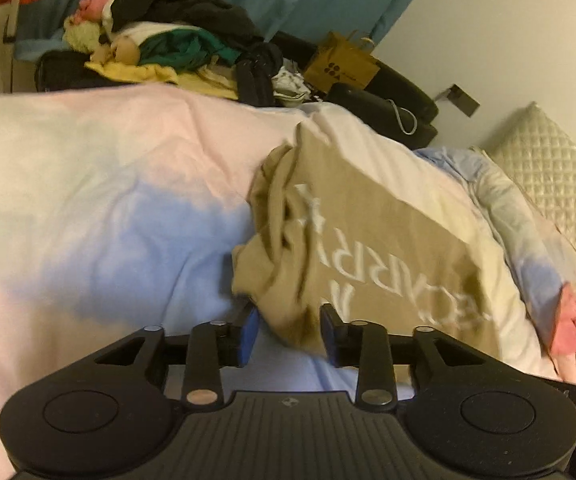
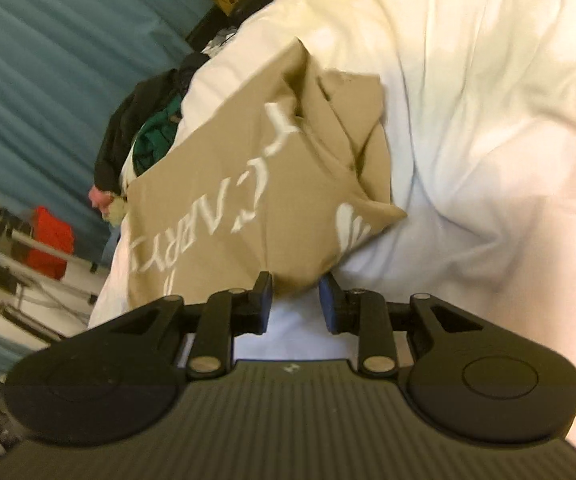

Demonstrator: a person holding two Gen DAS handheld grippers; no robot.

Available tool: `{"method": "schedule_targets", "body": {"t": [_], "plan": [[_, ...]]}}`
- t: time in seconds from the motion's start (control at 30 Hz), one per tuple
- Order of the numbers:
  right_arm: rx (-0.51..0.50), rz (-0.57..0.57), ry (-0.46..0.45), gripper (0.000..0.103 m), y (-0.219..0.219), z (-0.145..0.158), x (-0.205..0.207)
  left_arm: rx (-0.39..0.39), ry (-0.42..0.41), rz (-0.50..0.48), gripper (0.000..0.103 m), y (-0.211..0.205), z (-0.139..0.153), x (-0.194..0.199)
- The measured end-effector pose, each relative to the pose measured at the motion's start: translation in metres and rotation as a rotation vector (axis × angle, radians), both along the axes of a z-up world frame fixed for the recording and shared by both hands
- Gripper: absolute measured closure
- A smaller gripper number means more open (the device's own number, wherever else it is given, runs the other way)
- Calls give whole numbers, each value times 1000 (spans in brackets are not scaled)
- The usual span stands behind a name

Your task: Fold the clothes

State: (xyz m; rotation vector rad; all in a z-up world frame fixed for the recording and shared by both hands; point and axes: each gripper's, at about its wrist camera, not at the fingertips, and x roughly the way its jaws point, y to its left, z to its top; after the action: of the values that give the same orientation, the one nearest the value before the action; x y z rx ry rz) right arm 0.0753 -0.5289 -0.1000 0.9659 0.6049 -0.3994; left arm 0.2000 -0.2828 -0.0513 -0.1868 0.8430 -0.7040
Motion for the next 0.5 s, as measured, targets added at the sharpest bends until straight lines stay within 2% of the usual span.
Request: {"method": "schedule_targets", "body": {"t": [0.1, 0.2, 0.27, 0.3, 0.33, 0.37, 0.4, 0.43, 0.5], "plan": [[-77, 37, -1, 73, 17, 32, -21, 22, -42, -9, 52, 11, 25, -22], [-165, 81, -27, 73, 36, 71, -39, 21, -117, -26, 43, 19, 63, -54], [-247, 108, -45, 73, 52, 99, -55, 20, -168, -37, 29, 26, 89, -77], [-289, 120, -54, 68, 60, 113, -63, 22, -197, -34, 23, 31, 102, -89], [-325, 128, -67, 52, 67, 126, -71, 25, -224, -32, 14, 36, 115, -102], [-358, 131, -88, 40, 74, 138, -82, 21, -250, -30, 10, 42, 126, -114], [-392, 128, -116, 15, 81, 150, -94, 16, -276, -28, 4, 48, 137, -127], [-425, 125, -146, 6, 91, 159, -105, 9, -302, -25, 1, 57, 146, -139], [-505, 135, -189, 8, 110, 177, -123, 7, -349, -18, 0, 72, 162, -166]]}}
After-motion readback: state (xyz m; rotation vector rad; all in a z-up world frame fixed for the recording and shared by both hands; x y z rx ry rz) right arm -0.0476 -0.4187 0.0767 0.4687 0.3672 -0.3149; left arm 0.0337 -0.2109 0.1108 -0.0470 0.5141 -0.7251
